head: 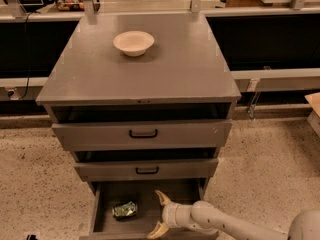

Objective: Pick green can from bottom drawer and place on counter

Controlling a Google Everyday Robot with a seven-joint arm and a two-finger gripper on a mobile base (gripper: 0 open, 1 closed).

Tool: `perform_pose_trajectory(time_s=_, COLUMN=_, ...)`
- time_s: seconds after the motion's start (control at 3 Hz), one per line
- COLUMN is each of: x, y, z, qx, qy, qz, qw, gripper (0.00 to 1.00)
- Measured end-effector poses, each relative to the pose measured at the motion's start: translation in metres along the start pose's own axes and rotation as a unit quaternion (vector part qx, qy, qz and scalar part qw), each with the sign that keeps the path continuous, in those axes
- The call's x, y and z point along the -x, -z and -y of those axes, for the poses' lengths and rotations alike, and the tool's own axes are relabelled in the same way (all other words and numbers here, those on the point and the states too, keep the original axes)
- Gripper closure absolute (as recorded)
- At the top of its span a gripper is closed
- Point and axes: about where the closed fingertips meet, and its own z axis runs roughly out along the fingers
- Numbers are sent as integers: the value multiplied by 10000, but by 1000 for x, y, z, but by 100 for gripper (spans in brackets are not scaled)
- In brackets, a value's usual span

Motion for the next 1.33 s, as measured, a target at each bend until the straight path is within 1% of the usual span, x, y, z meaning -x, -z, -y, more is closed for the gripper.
perform_pose_trajectory(time_s=0.33, x=2, y=-36, z=4, qx=275, qy=-46, qz=54, qw=9996, gripper=0)
perform_pose_trajectory(time_s=0.67, x=0, y=-57, z=14, qx=393, qy=-138, qz=79, qw=9991, gripper=0)
perform_pose_trajectory(time_s=1.0, x=-3, y=-69, z=27, qx=370, qy=-300, qz=193, qw=9987, gripper=0)
perform_pose_trajectory(time_s=1.33, x=-6, y=-79, z=37, qx=360, qy=-366, qz=268, qw=9983, gripper=11)
